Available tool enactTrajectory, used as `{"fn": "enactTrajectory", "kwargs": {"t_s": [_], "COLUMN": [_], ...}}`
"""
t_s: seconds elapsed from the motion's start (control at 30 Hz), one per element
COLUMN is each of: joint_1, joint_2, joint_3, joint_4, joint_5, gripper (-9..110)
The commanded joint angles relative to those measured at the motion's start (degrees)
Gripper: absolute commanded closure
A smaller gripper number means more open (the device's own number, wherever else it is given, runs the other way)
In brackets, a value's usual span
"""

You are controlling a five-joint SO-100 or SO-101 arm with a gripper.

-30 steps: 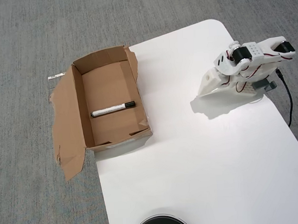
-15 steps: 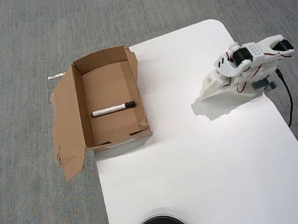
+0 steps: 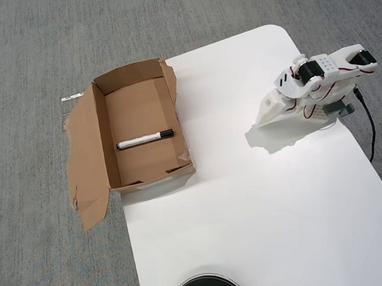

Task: Grasp a pen and put it in the box.

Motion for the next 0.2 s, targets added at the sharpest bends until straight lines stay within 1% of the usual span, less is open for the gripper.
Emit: {"fn": "enactTrajectory", "kwargs": {"t_s": [0.0, 0.17], "joint_1": [-0.57, -0.57], "joint_2": [3.60, 3.60], "joint_3": [1.63, 1.63], "joint_4": [0.79, 0.79], "joint_5": [4.79, 4.79], "gripper": [101, 101]}}
